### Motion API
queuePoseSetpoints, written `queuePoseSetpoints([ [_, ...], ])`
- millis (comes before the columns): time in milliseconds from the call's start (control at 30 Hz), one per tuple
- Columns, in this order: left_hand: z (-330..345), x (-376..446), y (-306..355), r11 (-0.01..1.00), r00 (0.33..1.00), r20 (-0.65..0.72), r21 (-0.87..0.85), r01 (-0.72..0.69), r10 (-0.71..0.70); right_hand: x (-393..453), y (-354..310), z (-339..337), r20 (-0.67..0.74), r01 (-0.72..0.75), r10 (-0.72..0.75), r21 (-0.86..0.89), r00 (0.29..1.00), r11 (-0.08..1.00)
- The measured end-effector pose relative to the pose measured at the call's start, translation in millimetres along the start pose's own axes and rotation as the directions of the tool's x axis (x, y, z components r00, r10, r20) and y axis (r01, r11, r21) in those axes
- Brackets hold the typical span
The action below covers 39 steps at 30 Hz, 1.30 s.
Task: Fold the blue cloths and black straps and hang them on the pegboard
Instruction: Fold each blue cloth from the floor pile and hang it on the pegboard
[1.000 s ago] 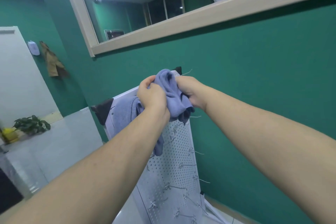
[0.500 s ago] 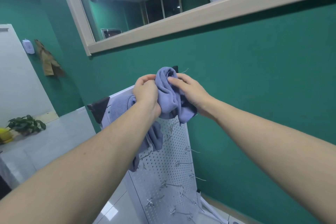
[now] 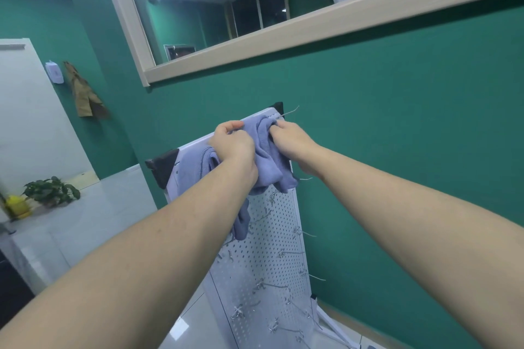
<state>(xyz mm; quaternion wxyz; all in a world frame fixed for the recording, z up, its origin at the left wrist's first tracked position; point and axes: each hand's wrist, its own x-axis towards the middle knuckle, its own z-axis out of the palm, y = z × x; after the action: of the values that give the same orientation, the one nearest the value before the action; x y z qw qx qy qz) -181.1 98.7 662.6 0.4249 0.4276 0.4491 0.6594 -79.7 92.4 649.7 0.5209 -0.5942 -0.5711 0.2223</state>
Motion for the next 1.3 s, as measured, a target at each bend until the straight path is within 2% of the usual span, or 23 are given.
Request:
queuePoseSetpoints([
  [67, -1.9, -1.3, -4.1, 0.994, 0.998, 0.034, 0.092, -0.064, 0.061, -3.7, 3.6, -1.9, -0.009, 0.011, -0.011, -0.016, 1.000, 1.000],
  [133, -7.1, -5.8, -11.6, 0.958, 0.980, 0.094, 0.212, -0.193, 0.176, -7.3, 6.8, -2.6, -0.001, 0.034, -0.034, -0.017, 0.999, 0.999],
  [233, -15.0, -15.2, -28.7, 0.834, 0.927, 0.227, 0.410, -0.370, 0.300, -10.7, 7.9, -2.5, 0.023, 0.001, -0.002, 0.025, 1.000, 1.000],
  [300, -17.8, -20.3, -40.6, 0.737, 0.890, 0.321, 0.503, -0.451, 0.325, -12.0, 8.5, -2.7, 0.051, -0.033, 0.027, 0.110, 0.998, 0.993],
  [367, -20.4, -25.2, -50.0, 0.686, 0.863, 0.394, 0.533, -0.496, 0.318, -12.0, 11.1, -1.6, 0.069, -0.001, -0.010, 0.161, 0.998, 0.987],
  [467, -26.4, -33.3, -64.7, 0.627, 0.832, 0.455, 0.557, -0.544, 0.318, -13.9, 14.3, 3.7, 0.059, 0.027, -0.035, 0.125, 0.998, 0.992],
  [567, -34.5, -40.0, -78.2, 0.603, 0.836, 0.496, 0.599, -0.527, 0.237, -14.8, 16.3, 11.9, 0.056, -0.004, 0.002, 0.039, 0.998, 0.999],
  [633, -38.3, -44.7, -87.5, 0.587, 0.830, 0.527, 0.619, -0.522, 0.182, -16.4, 22.1, 16.8, 0.046, -0.009, 0.007, 0.056, 0.999, 0.998],
  [733, -40.8, -48.6, -93.2, 0.638, 0.818, 0.562, 0.589, -0.497, 0.119, -22.9, 30.5, 21.1, 0.048, -0.014, 0.009, 0.122, 0.999, 0.992],
  [800, -42.5, -49.3, -92.8, 0.660, 0.817, 0.569, 0.578, -0.481, 0.097, -24.0, 31.4, 20.1, 0.021, -0.012, 0.010, 0.086, 1.000, 0.996],
  [1100, -66.4, -62.7, -99.8, 0.782, 0.843, 0.511, 0.589, -0.202, -0.167, -45.3, 26.9, 20.4, -0.018, 0.007, -0.006, 0.055, 1.000, 0.998],
  [1200, -77.8, -70.6, -109.6, 0.772, 0.785, 0.516, 0.631, -0.078, -0.343, -63.5, 38.0, 5.5, -0.023, -0.078, 0.079, 0.048, 0.997, 0.996],
  [1300, -87.0, -80.9, -124.5, 0.721, 0.682, 0.556, 0.691, -0.060, -0.476, -90.2, 56.0, -15.5, 0.009, -0.165, 0.166, -0.030, 0.986, 0.986],
])
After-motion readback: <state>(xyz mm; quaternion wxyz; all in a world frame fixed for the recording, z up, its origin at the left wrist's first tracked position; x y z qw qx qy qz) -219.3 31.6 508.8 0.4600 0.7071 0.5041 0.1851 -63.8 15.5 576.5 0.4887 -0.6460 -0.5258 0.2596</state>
